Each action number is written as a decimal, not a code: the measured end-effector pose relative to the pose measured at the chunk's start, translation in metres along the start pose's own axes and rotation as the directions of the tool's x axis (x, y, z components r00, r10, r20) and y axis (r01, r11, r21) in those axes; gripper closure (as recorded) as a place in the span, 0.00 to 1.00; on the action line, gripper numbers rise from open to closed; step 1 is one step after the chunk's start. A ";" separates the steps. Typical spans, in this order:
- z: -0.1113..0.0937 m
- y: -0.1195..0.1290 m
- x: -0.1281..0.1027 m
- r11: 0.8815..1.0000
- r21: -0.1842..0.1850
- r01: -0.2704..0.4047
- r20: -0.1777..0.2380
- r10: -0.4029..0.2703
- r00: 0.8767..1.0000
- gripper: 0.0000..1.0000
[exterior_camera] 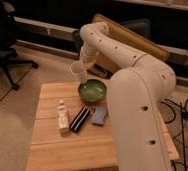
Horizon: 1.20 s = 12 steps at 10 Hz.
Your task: Place the ceramic cup in the ceramic bowl
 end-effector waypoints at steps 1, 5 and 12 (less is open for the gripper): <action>0.001 -0.003 0.010 1.000 0.011 -0.021 -0.008 0.021 1.000 1.00; 0.016 -0.028 0.030 0.995 0.045 -0.094 -0.041 0.096 0.995 1.00; 0.063 -0.040 0.027 0.990 0.015 -0.139 -0.093 0.140 0.986 1.00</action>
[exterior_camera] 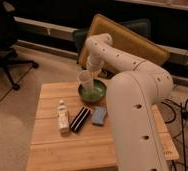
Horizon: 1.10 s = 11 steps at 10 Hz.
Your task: Place the ceramic cup in the ceramic bowl
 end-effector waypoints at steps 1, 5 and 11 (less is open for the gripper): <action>0.003 -0.002 -0.001 1.000 -0.014 -0.012 0.003 0.012 1.000 1.00; 0.022 -0.008 0.006 0.998 -0.060 -0.024 -0.036 0.022 0.999 1.00; 0.034 -0.016 0.021 0.999 -0.051 -0.013 -0.119 0.007 0.993 0.95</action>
